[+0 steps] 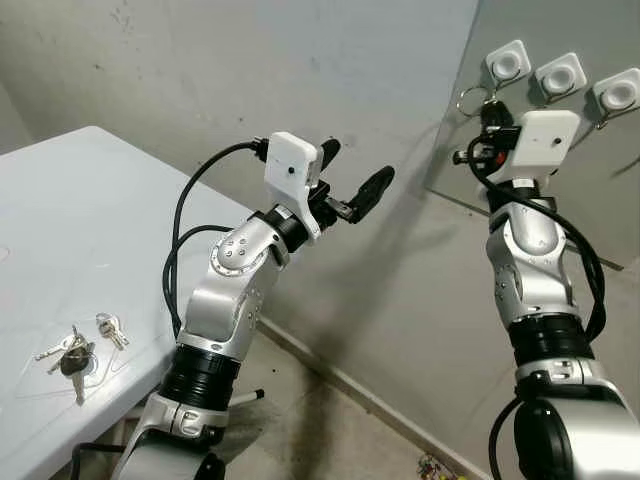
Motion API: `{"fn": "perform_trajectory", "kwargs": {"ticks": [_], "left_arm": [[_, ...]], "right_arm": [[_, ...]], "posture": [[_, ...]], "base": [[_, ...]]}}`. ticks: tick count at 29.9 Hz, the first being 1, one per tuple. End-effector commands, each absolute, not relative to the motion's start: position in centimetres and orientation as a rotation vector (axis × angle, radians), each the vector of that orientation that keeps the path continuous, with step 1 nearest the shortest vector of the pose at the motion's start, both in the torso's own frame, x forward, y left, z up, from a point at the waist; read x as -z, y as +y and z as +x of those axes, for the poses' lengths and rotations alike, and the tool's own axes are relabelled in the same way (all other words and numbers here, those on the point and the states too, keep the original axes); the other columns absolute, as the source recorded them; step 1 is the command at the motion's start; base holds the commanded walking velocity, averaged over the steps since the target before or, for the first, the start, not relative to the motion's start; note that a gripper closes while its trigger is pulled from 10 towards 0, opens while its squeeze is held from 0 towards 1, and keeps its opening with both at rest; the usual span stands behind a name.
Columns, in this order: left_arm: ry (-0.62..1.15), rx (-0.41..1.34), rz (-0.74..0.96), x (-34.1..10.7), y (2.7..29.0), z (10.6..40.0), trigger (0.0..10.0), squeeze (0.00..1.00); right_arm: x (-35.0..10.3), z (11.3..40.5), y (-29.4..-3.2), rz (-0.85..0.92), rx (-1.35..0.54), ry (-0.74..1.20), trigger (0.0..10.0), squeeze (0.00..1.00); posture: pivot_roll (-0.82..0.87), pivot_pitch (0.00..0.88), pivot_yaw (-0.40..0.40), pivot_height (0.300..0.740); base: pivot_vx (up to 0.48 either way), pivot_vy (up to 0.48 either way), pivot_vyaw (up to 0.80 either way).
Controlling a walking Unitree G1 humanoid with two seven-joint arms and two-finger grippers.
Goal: Hang keys on a hook
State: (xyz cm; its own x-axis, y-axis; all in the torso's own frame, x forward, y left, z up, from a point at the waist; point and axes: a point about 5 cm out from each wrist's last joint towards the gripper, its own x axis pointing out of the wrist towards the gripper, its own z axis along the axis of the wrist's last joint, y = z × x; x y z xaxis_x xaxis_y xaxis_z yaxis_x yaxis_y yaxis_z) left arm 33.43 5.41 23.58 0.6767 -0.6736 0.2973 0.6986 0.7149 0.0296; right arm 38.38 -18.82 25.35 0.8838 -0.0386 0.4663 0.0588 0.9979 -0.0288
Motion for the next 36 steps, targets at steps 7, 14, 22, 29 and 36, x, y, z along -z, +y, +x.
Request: {"fn": "perform_trajectory", "kwargs": {"ticks": [7, 14, 22, 29, 36], "left_arm": [[-0.321, 0.769, -0.084, -24.5, 5.4, 33.4, 10.0, 0.00], [-0.320, 0.763, -0.090, -24.6, 5.4, 33.4, 10.0, 0.00], [-0.321, 0.756, -0.092, -24.6, 5.4, 33.5, 10.0, 0.00], [-0.322, 0.749, -0.094, -24.6, 5.5, 33.5, 10.0, 0.00], [-0.317, 0.735, -0.096, -24.3, 5.6, 33.5, 10.0, 0.00]], "right_arm": [[-24.9, 38.9, -18.9, -0.030, 0.069, -0.452, 10.0, 0.00], [-23.5, 39.1, -18.7, -0.003, 0.046, -0.370, 10.0, 0.00], [-21.9, 38.6, -18.1, 0.047, -0.010, -0.353, 10.0, 1.00], [-21.6, 37.9, -17.3, 0.069, -0.087, -0.385, 10.0, 1.00], [-20.9, 37.3, -17.1, 0.089, -0.129, -0.384, 10.0, 1.00]], "posture": [[0.03, 0.000, -0.024, 0.732], [0.02, 0.000, -0.022, 0.732], [0.02, 0.000, -0.021, 0.732], [0.02, 0.000, -0.021, 0.732], [0.03, 0.000, -0.027, 0.732]], "base": [[0.000, 0.000, 0.00], [0.000, 0.000, 0.00], [0.000, 0.000, 0.00], [0.000, 0.000, 0.00], [0.000, 0.000, 0.00]]}}
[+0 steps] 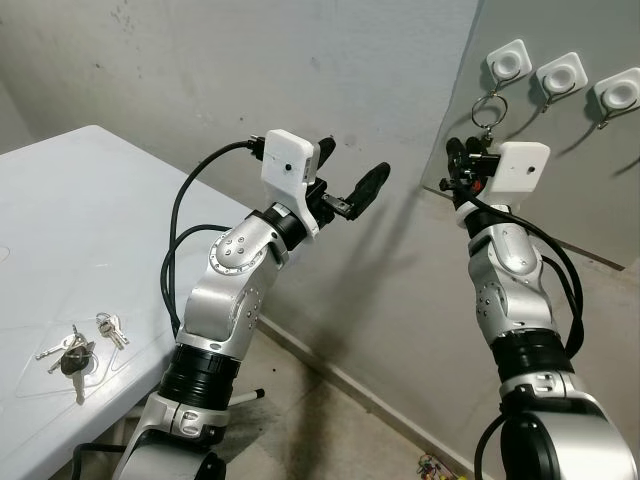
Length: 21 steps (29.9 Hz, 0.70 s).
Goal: Hang keys on a hook
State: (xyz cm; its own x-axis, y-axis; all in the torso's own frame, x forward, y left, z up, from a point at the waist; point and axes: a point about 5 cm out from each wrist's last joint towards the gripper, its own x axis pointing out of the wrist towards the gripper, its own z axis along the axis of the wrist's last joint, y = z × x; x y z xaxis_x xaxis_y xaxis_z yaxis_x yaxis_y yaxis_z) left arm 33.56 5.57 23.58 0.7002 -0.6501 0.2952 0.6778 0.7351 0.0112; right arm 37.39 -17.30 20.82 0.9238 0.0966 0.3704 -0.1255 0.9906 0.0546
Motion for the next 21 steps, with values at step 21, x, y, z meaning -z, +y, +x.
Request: {"fn": "perform_trajectory", "kwargs": {"ticks": [21], "left_arm": [[-0.158, 0.573, -0.121, -17.8, 7.8, 33.6, 10.0, 0.00]], "right_arm": [[-15.0, 33.1, -17.5, 0.087, -0.090, -0.254, 10.0, 1.00]], "posture": [[0.02, 0.000, -0.022, 0.732]], "base": [[0.000, 0.000, 0.00]]}}
